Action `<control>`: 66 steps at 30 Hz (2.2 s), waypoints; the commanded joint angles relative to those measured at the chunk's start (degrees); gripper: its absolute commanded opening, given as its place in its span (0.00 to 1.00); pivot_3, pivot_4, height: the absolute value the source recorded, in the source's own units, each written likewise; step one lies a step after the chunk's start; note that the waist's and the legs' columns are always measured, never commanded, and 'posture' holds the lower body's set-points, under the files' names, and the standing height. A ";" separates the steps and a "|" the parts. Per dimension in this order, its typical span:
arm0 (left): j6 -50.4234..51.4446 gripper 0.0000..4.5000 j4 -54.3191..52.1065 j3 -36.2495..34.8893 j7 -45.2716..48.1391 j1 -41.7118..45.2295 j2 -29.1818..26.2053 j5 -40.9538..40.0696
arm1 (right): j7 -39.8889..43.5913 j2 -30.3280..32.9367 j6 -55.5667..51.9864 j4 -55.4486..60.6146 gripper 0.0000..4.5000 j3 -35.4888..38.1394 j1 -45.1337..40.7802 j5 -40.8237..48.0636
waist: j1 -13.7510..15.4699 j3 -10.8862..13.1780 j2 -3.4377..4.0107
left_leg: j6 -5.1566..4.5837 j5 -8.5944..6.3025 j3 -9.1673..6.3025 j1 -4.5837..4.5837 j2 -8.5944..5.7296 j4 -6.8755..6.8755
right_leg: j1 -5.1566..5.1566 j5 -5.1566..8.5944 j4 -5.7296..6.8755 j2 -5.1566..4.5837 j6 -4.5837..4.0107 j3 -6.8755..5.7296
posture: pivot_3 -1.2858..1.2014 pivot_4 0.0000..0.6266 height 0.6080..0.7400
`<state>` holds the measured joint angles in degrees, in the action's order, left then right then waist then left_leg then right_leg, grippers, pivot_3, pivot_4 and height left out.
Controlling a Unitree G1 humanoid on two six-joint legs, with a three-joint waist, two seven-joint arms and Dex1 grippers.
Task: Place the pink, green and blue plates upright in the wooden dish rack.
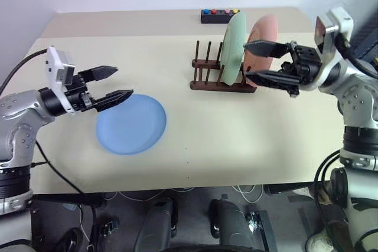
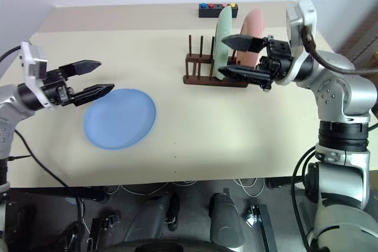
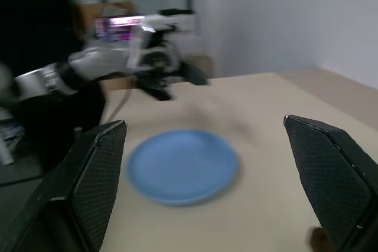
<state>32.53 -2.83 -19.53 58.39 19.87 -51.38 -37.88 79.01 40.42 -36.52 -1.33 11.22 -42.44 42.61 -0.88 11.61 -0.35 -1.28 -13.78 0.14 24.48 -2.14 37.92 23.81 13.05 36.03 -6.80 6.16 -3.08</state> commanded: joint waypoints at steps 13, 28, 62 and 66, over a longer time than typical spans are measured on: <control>30.13 1.00 5.88 -3.49 -15.12 0.47 -7.78 0.60 | -0.35 -0.46 3.82 1.16 0.97 -1.25 0.84 0.35 | 1.04 0.00 -0.11 | 0.11 -0.05 -0.02 0.04 -0.01 -0.06 | 0.38 0.00 -0.02 -0.19 -0.02 0.03 | 0.52 0.24 0.96; 57.06 1.00 23.17 11.03 -21.87 30.85 -5.37 3.56 | -3.46 -0.41 4.25 1.81 0.97 -2.37 1.53 -0.19 | 1.09 0.02 -0.35 | 0.22 0.10 -0.01 0.14 -0.07 -0.04 | 0.21 -0.01 0.15 0.04 0.01 0.00 | 0.52 0.24 0.96; 53.30 0.00 45.45 36.17 0.08 43.13 -2.86 11.14 | -5.04 1.18 5.59 0.50 0.98 -1.85 2.65 -1.92 | 0.20 0.01 -0.38 | 0.12 0.09 0.01 0.40 -0.06 0.10 | 0.44 0.00 0.23 0.03 0.02 0.02 | 0.52 0.24 0.96; 54.39 0.00 34.39 23.12 -3.28 36.12 -2.34 6.74 | -5.35 1.39 7.03 1.73 0.98 -3.20 3.47 -4.14 | 0.13 0.01 -0.38 | 0.12 0.10 0.01 0.44 -0.05 0.11 | 0.48 0.00 0.24 0.03 0.02 0.02 | 0.52 0.24 0.96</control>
<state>87.01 37.13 8.92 56.34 58.35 -53.18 -29.16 73.91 40.87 -30.79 -1.34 7.69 -39.06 39.19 -0.75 11.62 -0.73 -1.16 -13.69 0.14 24.92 -2.18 38.02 24.30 13.05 36.27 -6.78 6.18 -3.05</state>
